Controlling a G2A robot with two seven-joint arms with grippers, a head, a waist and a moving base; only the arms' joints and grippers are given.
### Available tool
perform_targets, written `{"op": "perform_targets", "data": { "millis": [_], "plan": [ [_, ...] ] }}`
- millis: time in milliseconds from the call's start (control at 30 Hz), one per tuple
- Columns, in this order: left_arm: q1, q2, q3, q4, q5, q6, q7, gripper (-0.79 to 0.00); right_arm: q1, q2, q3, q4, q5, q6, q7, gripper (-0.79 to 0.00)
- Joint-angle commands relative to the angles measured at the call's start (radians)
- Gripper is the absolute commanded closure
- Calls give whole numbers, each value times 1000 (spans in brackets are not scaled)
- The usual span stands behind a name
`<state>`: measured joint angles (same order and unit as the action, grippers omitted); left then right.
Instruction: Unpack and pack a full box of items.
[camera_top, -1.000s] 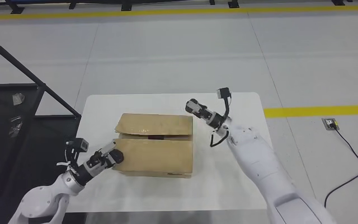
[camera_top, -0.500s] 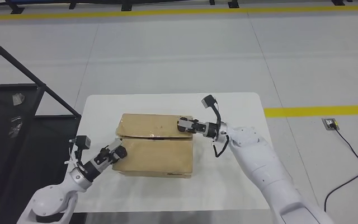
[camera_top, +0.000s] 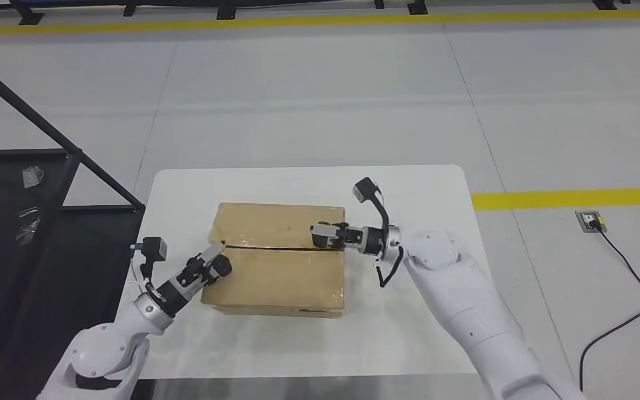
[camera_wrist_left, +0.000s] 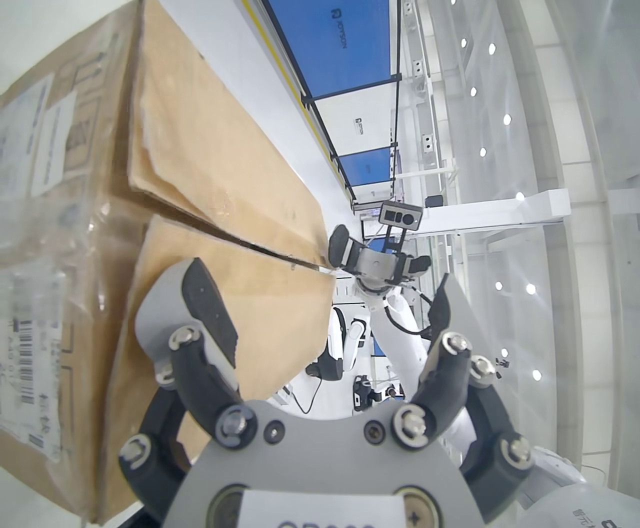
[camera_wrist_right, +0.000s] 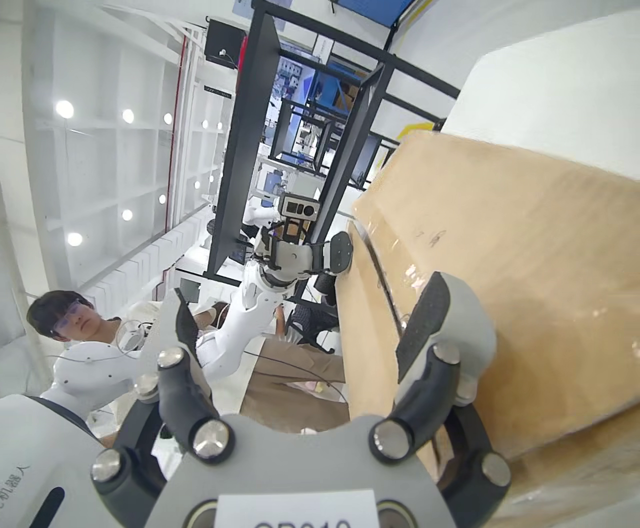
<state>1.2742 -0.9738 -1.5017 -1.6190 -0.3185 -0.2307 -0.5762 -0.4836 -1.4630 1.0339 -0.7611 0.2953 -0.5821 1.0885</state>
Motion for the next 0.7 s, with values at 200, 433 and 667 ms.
{"op": "perform_targets", "data": {
  "millis": [200, 433, 667],
  "plan": [
    [-1, -4, -11, 4, -19, -12, 8, -785, -32, 14, 13, -40, 15, 106, 30, -785],
    [15, -7, -81, 12, -75, -58, 84, -785, -26, 14, 4, -13, -6, 173, -11, -785],
    [42, -8, -194, 59, -208, -24, 159, -785, -23, 12, -1, -4, -11, 179, -21, -785]
  ]
}}
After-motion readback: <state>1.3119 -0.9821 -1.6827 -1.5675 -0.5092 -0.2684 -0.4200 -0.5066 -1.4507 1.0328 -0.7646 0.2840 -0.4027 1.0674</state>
